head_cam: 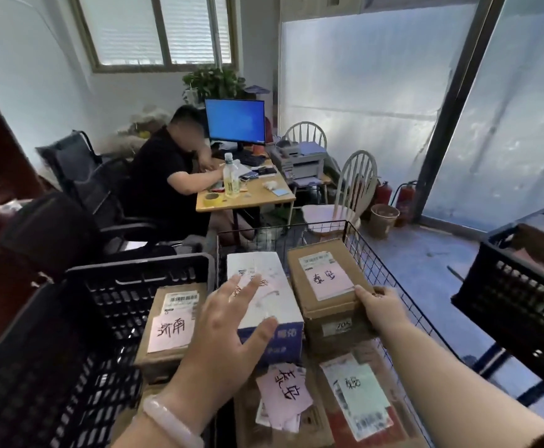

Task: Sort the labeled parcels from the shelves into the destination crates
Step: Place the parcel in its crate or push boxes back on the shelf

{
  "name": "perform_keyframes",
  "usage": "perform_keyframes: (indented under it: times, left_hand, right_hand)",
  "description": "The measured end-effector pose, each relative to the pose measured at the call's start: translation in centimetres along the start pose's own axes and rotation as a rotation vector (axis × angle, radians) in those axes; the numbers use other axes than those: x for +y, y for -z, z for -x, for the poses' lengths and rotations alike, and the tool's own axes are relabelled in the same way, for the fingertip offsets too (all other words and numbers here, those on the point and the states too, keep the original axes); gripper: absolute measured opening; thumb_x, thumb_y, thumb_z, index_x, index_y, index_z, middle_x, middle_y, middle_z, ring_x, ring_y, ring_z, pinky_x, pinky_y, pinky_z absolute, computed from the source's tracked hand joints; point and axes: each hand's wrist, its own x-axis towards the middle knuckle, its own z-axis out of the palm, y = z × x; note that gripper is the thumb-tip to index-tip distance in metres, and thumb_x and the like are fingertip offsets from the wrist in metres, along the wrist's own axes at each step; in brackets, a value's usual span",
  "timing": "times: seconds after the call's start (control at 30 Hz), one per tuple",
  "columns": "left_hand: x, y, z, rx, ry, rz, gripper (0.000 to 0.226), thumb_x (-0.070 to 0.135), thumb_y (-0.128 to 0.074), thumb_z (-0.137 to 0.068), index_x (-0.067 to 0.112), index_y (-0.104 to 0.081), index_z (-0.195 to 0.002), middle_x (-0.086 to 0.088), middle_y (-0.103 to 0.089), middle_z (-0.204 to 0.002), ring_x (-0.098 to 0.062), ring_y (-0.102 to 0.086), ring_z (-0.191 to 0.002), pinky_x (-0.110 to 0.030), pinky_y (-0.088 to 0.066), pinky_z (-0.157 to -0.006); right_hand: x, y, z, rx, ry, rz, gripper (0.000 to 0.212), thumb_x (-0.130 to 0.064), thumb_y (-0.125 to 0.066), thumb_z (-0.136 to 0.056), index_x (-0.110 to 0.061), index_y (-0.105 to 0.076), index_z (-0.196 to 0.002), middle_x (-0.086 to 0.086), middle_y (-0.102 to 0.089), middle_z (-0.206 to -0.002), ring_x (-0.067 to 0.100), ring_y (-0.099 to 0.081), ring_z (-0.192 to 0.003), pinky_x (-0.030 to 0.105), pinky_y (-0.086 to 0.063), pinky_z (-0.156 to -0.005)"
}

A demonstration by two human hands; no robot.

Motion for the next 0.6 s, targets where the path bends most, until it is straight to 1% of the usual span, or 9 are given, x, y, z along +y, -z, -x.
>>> perform_keyframes:
  times: [0.07, 0.13, 0.2, 0.3, 0.37, 0.43, 0.47, 0.53, 0.6]
  left_hand:
    - [0.0, -0.6, -0.9, 0.0, 0.006, -0.045, 0.058, 0.071, -0.035, -0.086, 0.065, -0.009, -0.138, 0.021, -0.007, -0.16, 0.005, 0.0, -0.142, -0.037, -0.01, -0.119]
    - [-0.1, -1.3, -1.9, -0.009, 0.001, -0.099, 0.06, 0.068, -0.038, -0.09, 0.063, -0.008, -0.142, 0.021, -0.004, -0.162, 0.002, 0.001, -0.145, -0.038, -0.01, -0.12]
    - [-0.2, -1.9, -2.6, -0.014, -0.011, -0.112, 0.059, 0.066, -0.04, -0.092, 0.065, -0.007, -0.14, 0.021, -0.003, -0.162, 0.003, 0.003, -0.145, -0.034, -0.007, -0.118]
    - [-0.3, -2.8, -3.4, -0.013, -0.035, -0.095, 0.057, 0.066, -0.04, -0.091, 0.067, -0.005, -0.135, 0.021, -0.003, -0.162, 0.007, 0.006, -0.142, -0.027, -0.002, -0.113]
    - [-0.3, -3.4, -3.6, -0.018, -0.057, -0.098, 0.059, 0.064, -0.042, -0.091, 0.066, -0.004, -0.136, 0.021, -0.002, -0.162, 0.007, 0.007, -0.143, -0.026, 0.0, -0.113]
    - [-0.3, -4.0, -3.6, -0.035, -0.08, -0.136, 0.06, 0.064, -0.043, -0.092, 0.066, -0.001, -0.136, 0.02, 0.001, -0.162, 0.006, 0.009, -0.143, -0.025, 0.002, -0.113]
    - [-0.3, -4.1, -3.5, -0.044, -0.094, -0.157, 0.062, 0.064, -0.043, -0.093, 0.067, 0.001, -0.136, 0.019, 0.002, -0.163, 0.005, 0.01, -0.143, -0.026, 0.003, -0.114]
    - [-0.1, -4.4, -3.4, -0.055, -0.13, -0.187, 0.064, 0.064, -0.043, -0.093, 0.065, 0.004, -0.137, 0.016, 0.002, -0.163, 0.0, 0.009, -0.146, -0.029, 0.001, -0.118]
    - [0.1, -4.5, -3.2, -0.063, -0.159, -0.189, 0.066, 0.062, -0.045, -0.094, 0.063, 0.004, -0.138, 0.013, 0.0, -0.164, -0.005, 0.006, -0.148, -0.033, -0.002, -0.121]
  right_hand:
    - [0.2, -1.3, -1.7, 0.011, -0.021, -0.025, 0.028, -0.037, -0.06, -0.092, -0.018, -0.052, -0.111, 0.009, -0.059, -0.103, 0.028, -0.058, -0.092, 0.052, -0.053, -0.086]
    - [0.5, -2.4, -2.8, -0.022, -0.026, -0.025, 0.024, -0.029, -0.059, -0.092, -0.021, -0.053, -0.114, 0.012, -0.06, -0.112, 0.03, -0.059, -0.098, 0.052, -0.053, -0.089]
    - [0.8, -3.2, -3.3, -0.117, 0.008, 0.081, 0.037, -0.024, -0.06, -0.092, -0.024, -0.05, -0.127, 0.01, -0.059, -0.118, 0.028, -0.059, -0.101, 0.047, -0.052, -0.09]
    - [1.0, -3.8, -3.1, -0.203, 0.069, 0.237, 0.057, -0.024, -0.059, -0.094, -0.026, -0.036, -0.146, 0.008, -0.057, -0.127, 0.025, -0.058, -0.103, 0.042, -0.053, -0.087]
    - [1.1, -3.5, -2.6, -0.21, 0.092, 0.249, 0.063, -0.026, -0.059, -0.094, -0.027, -0.03, -0.15, 0.008, -0.053, -0.136, 0.022, -0.055, -0.107, 0.041, -0.05, -0.093]
    - [1.1, -3.0, -1.9, -0.209, 0.142, 0.264, 0.069, -0.027, -0.061, -0.093, -0.026, -0.026, -0.152, 0.006, -0.045, -0.146, 0.024, -0.05, -0.122, 0.042, -0.044, -0.101]
    - [1.1, -2.7, -1.3, -0.202, 0.179, 0.272, 0.071, -0.028, -0.062, -0.092, -0.025, -0.025, -0.152, 0.004, -0.042, -0.149, 0.024, -0.046, -0.129, 0.041, -0.042, -0.104]
    - [0.7, -1.9, 0.3, -0.173, 0.281, 0.307, 0.072, -0.032, -0.066, -0.089, -0.024, -0.03, -0.151, 0.001, -0.042, -0.149, 0.019, -0.041, -0.133, 0.036, -0.037, -0.106]
    - [0.1, -1.1, 2.5, -0.123, 0.39, 0.432, 0.074, -0.041, -0.066, -0.087, -0.026, -0.031, -0.15, 0.0, -0.036, -0.153, 0.017, -0.031, -0.14, 0.037, -0.03, -0.113]
